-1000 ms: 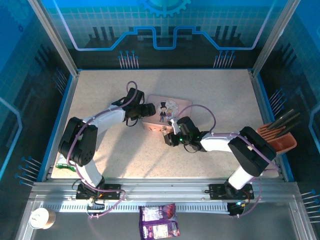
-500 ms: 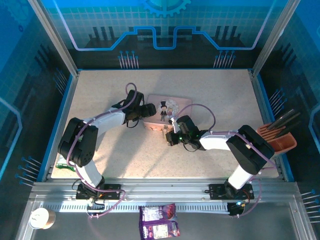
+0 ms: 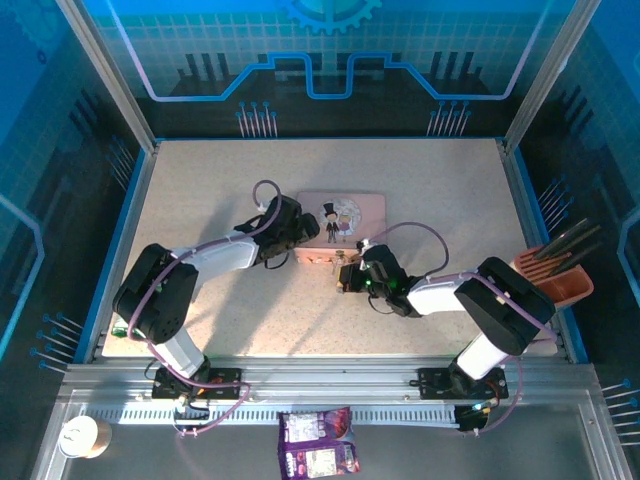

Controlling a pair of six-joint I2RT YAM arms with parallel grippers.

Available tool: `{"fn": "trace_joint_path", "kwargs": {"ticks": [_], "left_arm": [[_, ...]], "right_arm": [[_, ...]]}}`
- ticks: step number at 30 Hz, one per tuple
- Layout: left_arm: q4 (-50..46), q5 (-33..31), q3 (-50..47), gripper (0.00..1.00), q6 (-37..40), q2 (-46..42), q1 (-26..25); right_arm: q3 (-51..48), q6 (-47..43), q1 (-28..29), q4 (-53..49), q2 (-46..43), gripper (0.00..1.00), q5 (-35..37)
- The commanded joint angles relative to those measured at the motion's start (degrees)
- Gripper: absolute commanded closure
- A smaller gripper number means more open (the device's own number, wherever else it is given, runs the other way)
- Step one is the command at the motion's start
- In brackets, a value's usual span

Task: Unlock the padlock with the key

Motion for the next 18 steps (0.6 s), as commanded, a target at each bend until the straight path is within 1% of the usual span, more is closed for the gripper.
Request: {"fn": "trace_joint_path", "kwargs": {"ticks": [1, 7, 10, 18], "left_arm": [[-8.2, 0.4, -3.6, 0.21, -3.9, 0.5, -3.3], [-7.8, -1.0, -4.9, 0.21, -6.9, -0.5, -6.3], [-7.1, -1.2, -5.4, 0.21, -8.4, -0.2, -8.1], [-6.1, -0.9, -5.2, 0.21, -10.3, 1.3, -10.8]], "right_arm": [[-1.6, 7.4, -0.1, 7.2, -0.7, 1.00, 6.6], [-3.6, 13.5, -0.5, 10.3, -1.9, 1.00, 10.7], [-3.4, 15.9, -1.2, 9.2, -3.0, 1.00, 12.8], [-3.0, 21.7, -3.7, 9.7, -3.4, 1.00, 14.7]]}}
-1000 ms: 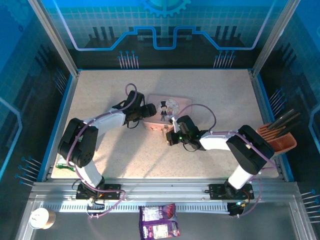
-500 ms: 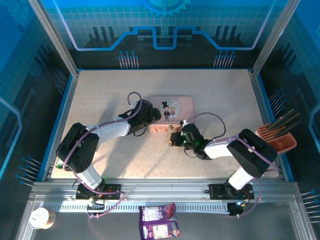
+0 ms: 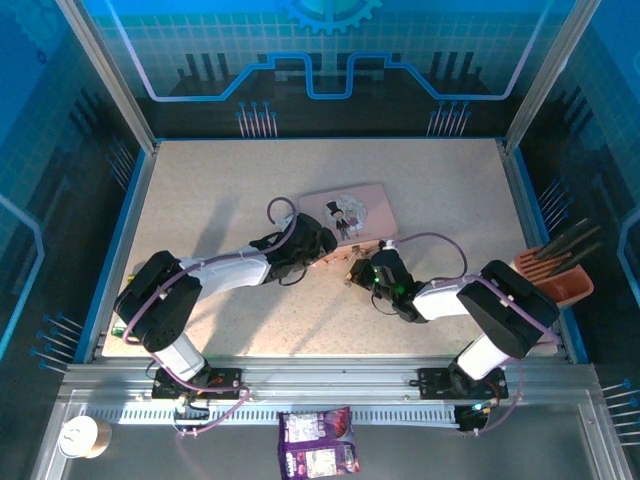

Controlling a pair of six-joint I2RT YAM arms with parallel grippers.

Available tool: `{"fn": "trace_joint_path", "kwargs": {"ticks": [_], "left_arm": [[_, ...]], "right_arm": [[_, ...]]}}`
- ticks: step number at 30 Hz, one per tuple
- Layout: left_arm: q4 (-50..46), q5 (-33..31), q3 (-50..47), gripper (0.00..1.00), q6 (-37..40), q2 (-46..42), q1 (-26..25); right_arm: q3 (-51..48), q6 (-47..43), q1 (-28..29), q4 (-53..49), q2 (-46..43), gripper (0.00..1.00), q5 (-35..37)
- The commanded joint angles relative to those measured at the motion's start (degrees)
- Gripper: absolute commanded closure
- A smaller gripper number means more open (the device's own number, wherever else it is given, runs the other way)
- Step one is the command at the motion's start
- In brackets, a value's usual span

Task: Unlock the padlock with the key

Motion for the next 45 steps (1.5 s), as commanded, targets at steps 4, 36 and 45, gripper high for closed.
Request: {"fn": "trace_joint_path", "kwargs": {"ticks": [4, 36, 45], "left_arm": [[-8.5, 1.8, -2.0, 0.21, -0.3, 2.9, -1.8], [-8.8, 0.8, -0.9, 0.20, 0.3, 4.5, 1.1], [-8.6, 1.0, -1.2, 0.20, 0.3, 4.7, 1.3]], "right_arm": [[1.6, 5.2, -3.5, 5.0, -1.8, 1.00, 4.6], [3.5, 8.9, -12.9, -3.5, -5.6, 1.00, 2.5], [6.2, 4.8, -15.3, -7.0, -2.0, 1.00, -1.7]]}}
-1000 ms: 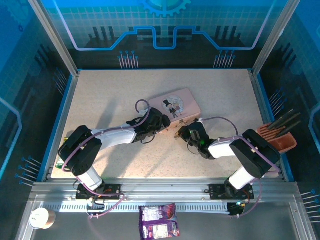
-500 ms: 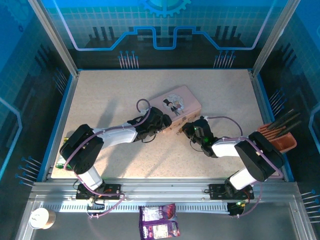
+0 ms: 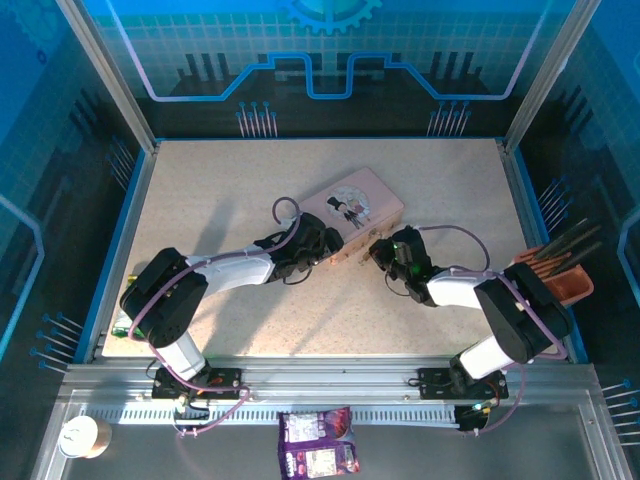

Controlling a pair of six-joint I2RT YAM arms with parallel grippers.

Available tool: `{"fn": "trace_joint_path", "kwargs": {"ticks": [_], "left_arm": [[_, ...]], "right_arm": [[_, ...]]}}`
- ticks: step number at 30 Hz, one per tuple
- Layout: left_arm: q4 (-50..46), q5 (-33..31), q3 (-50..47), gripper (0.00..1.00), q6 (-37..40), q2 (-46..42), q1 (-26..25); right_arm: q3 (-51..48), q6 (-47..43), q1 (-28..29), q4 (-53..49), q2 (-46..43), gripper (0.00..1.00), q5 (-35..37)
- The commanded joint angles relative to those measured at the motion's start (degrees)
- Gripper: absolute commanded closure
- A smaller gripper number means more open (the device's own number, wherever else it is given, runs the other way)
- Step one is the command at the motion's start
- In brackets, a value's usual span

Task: Unlock the padlock with the key

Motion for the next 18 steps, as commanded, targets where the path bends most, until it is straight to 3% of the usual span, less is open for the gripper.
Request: {"fn": "trace_joint_path", "kwargs": {"ticks": [1, 13, 18], "left_arm": [[-10.6, -1.5, -2.2, 0.20, 1.3, 2.8, 1.1], [-10.7, -1.2, -1.5, 0.20, 1.4, 3.5, 1.4], [-10.6, -0.9, -1.4, 0.20, 1.7, 3.4, 1.5]], "right_arm": [[2.6, -3.0, -3.0, 0.2, 1.7, 1.00, 3.2], [4.8, -9.5, -5.2, 1.3, 3.4, 1.00, -0.7], [5.7, -11.5, -5.5, -1.8, 1.4, 1.00, 1.0]]}}
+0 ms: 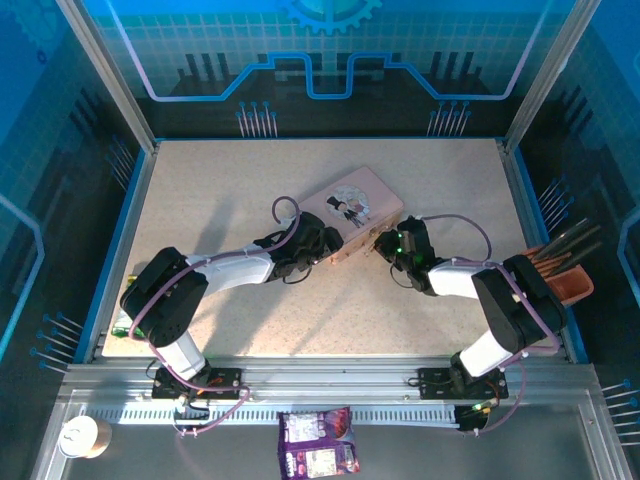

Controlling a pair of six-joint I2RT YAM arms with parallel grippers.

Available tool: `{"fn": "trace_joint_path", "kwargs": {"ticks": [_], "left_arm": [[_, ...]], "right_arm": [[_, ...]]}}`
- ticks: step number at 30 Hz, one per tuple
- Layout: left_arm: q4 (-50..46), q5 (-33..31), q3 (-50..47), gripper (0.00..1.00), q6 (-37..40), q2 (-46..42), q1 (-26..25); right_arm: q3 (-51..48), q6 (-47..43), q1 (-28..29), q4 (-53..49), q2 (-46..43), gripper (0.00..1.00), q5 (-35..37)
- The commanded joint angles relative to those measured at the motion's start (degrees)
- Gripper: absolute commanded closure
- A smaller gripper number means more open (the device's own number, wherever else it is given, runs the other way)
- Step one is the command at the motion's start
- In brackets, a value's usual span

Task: Unlock the padlock with the key

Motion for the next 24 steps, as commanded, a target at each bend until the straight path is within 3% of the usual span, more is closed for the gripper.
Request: {"fn": "trace_joint_path", "kwargs": {"ticks": [1, 11, 24], "left_arm": [[-10.6, -1.3, -1.7, 0.20, 1.7, 3.1, 1.2], [-7.9, 0.8, -2.4, 0.19, 3.1, 2.3, 1.7], [-5.8, 2.3, -3.3, 0.17, 4.3, 0.5, 1.7]], "right_arm": [[2.4, -2.9, -1.8, -0.5, -1.8, 1.00, 2.4], [4.3, -3.4, -3.7, -3.7, -2.9, 1.00, 1.1], [6.0, 1.2, -4.9, -2.4, 2.7, 1.00, -4.3]]}}
